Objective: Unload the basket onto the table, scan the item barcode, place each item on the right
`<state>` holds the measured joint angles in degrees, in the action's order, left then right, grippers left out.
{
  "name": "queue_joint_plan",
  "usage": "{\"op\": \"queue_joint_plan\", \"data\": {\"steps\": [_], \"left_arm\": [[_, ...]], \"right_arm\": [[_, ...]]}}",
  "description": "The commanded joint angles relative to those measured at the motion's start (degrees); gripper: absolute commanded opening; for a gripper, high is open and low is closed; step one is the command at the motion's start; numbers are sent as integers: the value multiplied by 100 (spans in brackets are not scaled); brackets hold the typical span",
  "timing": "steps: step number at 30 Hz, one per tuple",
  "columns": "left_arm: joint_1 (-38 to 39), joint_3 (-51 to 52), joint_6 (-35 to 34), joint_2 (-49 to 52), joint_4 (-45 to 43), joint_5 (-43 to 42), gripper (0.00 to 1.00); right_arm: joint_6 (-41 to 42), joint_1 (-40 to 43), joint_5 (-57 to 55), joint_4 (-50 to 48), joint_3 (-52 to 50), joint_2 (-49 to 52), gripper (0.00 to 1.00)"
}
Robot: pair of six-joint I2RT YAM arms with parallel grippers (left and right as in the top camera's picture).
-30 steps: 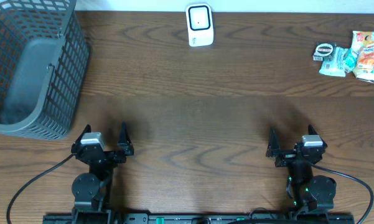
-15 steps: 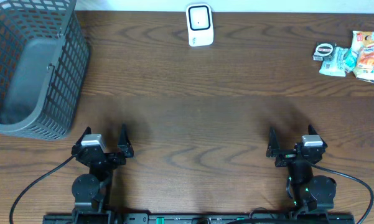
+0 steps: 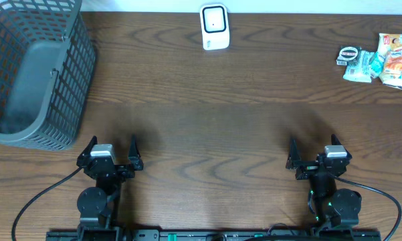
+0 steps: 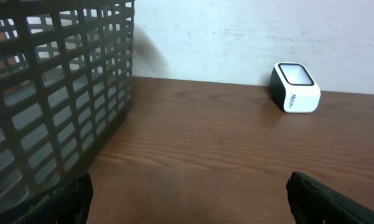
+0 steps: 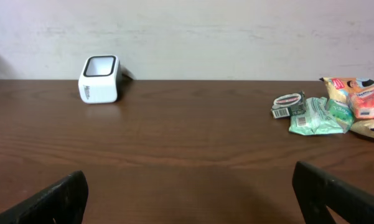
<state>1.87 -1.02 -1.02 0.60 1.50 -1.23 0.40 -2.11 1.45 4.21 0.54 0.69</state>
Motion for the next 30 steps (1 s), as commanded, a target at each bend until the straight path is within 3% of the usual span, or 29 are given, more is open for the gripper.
{"op": "queue_joint_plan", "data": {"steps": [1, 30], "left_arm": [[-20, 81, 238, -55, 280, 85, 98], [-20, 79, 378, -37, 269, 79, 98]], "right_arm": [[66, -35, -46, 9, -22, -35, 99], [66, -35, -46, 9, -22, -35, 99]]}}
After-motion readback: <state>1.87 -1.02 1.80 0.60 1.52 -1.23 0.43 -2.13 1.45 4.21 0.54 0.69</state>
